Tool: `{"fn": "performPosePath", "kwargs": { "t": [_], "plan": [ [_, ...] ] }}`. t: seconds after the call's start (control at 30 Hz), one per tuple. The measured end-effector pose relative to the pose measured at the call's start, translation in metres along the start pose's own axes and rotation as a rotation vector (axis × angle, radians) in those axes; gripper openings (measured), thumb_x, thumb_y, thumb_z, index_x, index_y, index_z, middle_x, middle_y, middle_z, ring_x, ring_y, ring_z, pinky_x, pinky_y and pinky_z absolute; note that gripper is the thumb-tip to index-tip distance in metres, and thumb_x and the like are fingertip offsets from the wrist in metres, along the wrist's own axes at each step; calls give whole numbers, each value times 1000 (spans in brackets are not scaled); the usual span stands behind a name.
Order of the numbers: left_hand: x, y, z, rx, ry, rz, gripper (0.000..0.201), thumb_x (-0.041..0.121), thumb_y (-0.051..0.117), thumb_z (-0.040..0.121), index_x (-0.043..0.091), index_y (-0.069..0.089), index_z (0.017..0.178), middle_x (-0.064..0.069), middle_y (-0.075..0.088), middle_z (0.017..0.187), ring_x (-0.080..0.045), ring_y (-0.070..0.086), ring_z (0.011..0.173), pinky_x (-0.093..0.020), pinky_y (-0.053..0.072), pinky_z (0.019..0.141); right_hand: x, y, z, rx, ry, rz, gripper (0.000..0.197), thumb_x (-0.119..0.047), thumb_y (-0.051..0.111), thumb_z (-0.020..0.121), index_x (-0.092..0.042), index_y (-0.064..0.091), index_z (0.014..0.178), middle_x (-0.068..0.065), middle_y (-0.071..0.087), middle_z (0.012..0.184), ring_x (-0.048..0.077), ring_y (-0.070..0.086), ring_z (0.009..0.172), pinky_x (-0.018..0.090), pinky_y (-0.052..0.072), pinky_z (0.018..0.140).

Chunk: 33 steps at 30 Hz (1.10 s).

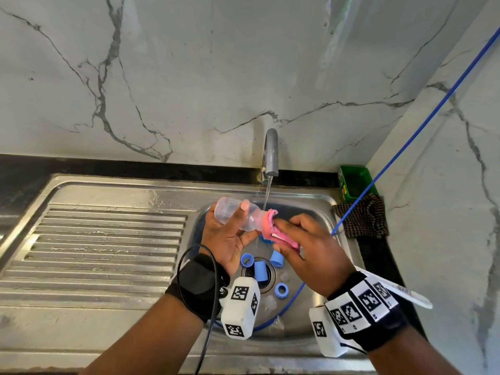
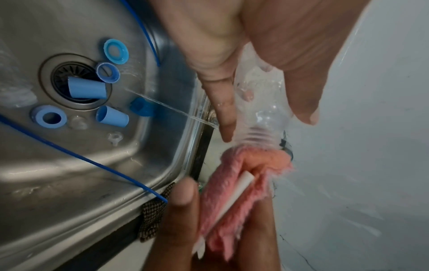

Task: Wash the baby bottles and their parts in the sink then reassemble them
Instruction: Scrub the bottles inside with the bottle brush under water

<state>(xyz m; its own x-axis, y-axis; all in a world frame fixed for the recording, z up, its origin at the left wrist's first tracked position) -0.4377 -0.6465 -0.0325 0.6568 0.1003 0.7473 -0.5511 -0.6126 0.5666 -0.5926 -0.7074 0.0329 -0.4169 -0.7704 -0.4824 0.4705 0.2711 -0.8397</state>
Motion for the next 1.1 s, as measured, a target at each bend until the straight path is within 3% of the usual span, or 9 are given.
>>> {"fn": "performPosePath", "kwargs": {
  "t": [0.13,0.27,0.43,0.57,0.7,0.83,0.9,1.0,1.1],
  "plan": [
    [3,-5,-1,50,-25,33,61,22,77,85,11,47,137,-24,65,125,-39,70,107,-41,61,73,-1,-4,1,-39,-1,150,57,-19,71,90,-27,49,141,-6,61,120,10,61,104,29,51,90],
    [4,1,-6,27,-31,73,68,24,78,78,15,45,137,-20,64,126,-36,71,104,-38,61,69,7,-18,4,62,91,132,27,-30,71,92,-20,58,113,-13,70,91,11,68,77,28,51,63],
    [1,7,-7,7,-12,106,59,22,76,86,9,46,134,-21,66,122,-34,73,100,-38,62,69,1,-20,9,73,76,109,15,-26,69,94,-15,60,99,-14,61,73,6,53,65,7,36,53],
    [0,-1,-5,41,26,139,30,26,71,90,9,60,112,-16,73,104,-31,75,91,-33,61,65,-10,1,15,-162,38,-28,14,-23,59,98,-17,54,110,0,67,88,24,62,77,34,48,64],
    [1,-7,-6,134,52,199,80,47,89,67,14,51,130,-22,62,124,-38,69,106,-38,61,65,-13,23,12,-371,16,-259,33,-17,49,97,-18,48,131,6,67,107,30,63,96,36,49,78],
    [7,-3,-7,124,62,154,66,20,79,83,23,38,135,-18,55,129,-36,67,108,-33,60,63,2,14,20,-217,187,39,12,-25,64,93,-27,55,101,-3,70,86,20,66,79,36,51,69],
    [12,2,-7,59,86,180,61,15,76,86,28,38,132,-16,54,131,-33,67,110,-34,61,67,14,14,25,-164,278,250,18,-25,75,87,-30,58,84,-5,72,79,14,68,73,35,53,68],
    [15,2,-7,19,77,206,59,15,74,87,28,38,132,-16,55,132,-32,67,110,-34,61,68,21,22,23,-246,373,503,14,-18,76,88,-21,64,84,4,75,74,15,67,58,29,49,55],
    [12,4,-9,-25,57,183,56,12,70,90,21,39,135,-17,59,128,-25,72,100,-31,60,67,24,32,9,-354,585,924,7,-11,65,96,-4,66,97,14,69,72,13,41,41,18,29,42]
  ]
}}
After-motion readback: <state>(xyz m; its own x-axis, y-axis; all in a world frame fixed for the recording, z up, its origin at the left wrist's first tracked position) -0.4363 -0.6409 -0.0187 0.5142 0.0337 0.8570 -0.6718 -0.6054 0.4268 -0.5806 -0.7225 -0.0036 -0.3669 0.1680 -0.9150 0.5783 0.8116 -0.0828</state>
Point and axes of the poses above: each hand's wrist, its own z-axis towards the middle knuckle, its own y-axis out of the palm, x = y × z, the point moved 10 cm from there along z, towards the middle knuckle
